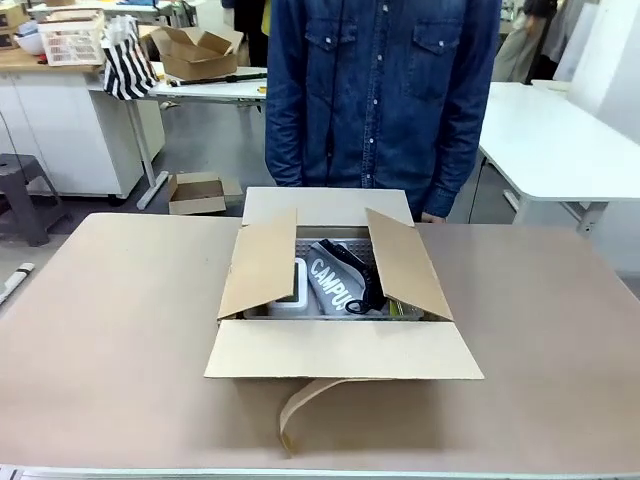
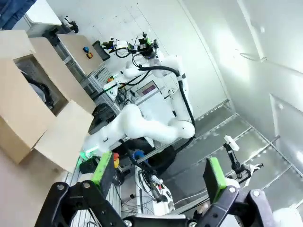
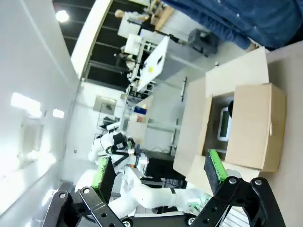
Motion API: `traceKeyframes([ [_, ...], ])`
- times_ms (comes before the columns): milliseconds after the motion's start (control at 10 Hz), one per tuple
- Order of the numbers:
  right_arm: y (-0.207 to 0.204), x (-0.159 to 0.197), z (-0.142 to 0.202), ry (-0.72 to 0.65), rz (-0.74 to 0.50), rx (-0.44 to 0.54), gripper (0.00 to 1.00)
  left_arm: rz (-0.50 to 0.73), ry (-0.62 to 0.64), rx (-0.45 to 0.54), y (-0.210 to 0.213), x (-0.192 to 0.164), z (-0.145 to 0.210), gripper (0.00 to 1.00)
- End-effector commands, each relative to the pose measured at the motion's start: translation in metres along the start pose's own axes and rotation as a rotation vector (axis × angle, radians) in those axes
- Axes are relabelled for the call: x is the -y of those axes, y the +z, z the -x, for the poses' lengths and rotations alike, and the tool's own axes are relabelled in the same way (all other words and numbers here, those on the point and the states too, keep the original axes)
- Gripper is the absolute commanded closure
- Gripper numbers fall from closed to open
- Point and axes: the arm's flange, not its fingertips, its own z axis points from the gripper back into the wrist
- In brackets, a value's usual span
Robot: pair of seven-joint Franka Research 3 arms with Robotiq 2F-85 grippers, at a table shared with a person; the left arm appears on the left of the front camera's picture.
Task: Pack the gift set into the box.
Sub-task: Lift both hands away from the flaps of the Package Box, then press and hold the closed box until the human finishes sealing it.
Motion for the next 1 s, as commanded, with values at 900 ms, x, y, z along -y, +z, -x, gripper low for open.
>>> traceKeyframes([
  [900,-0.0371,-0.0057,0.0057,0.032,0.058,-0.092,0.0,-0.077,-0.01,-0.068,-0.0308,0.0083,-0.0121,0.0],
])
